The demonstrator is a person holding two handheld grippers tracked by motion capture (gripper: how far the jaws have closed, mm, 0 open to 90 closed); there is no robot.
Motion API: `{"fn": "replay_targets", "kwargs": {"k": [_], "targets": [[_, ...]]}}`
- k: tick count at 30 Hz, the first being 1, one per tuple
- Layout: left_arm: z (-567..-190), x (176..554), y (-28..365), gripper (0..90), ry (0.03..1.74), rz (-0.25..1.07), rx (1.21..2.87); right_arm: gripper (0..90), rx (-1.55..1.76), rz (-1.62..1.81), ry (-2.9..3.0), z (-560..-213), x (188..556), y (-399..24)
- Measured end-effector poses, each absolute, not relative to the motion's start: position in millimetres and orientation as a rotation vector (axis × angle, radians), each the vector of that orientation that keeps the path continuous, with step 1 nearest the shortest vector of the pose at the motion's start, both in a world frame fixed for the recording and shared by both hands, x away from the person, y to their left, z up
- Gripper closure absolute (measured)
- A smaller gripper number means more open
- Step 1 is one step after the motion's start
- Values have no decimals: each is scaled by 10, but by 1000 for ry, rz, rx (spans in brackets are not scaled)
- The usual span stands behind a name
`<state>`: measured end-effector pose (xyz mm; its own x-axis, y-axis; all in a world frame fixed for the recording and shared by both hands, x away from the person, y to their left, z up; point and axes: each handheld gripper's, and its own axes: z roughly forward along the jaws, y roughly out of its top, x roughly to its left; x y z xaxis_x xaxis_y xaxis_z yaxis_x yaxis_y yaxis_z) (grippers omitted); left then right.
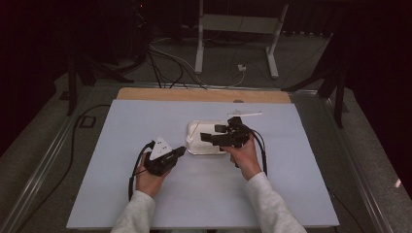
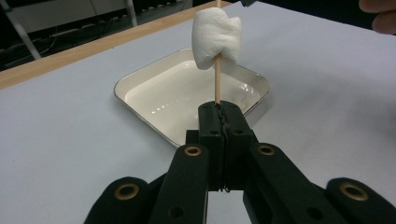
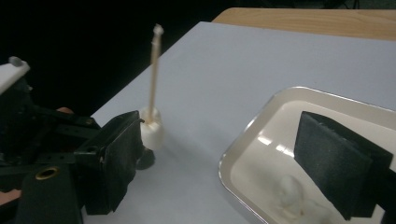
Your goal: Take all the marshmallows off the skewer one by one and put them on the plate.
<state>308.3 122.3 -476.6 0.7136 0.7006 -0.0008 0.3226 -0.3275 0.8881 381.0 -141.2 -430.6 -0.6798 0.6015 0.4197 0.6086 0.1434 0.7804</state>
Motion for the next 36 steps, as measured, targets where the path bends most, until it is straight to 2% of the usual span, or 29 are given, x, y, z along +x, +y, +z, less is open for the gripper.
{"fn": "replay_targets", "kwargs": {"k": [7, 11, 25, 29, 36], "targets": [[-4760, 3077, 1220, 900, 789, 481, 1925, 162, -1216, -1640, -2348, -4254, 3791, -1324], [-4759, 3077, 1218, 900, 788, 483, 1924, 198, -1193, -1632, -2342, -4264, 3790, -1261], [-4739, 3066, 1215, 900, 777, 466, 1902, 462, -1082, -1572, -2341, -4398, 3769, -1023], [-4735, 3061, 1212, 900, 766, 461, 1893, 483, -1090, -1548, -2333, -4424, 3774, -993], [-4739, 3059, 1203, 900, 758, 462, 1893, 645, -1105, -1519, -2322, -4445, 3774, -965]]}}
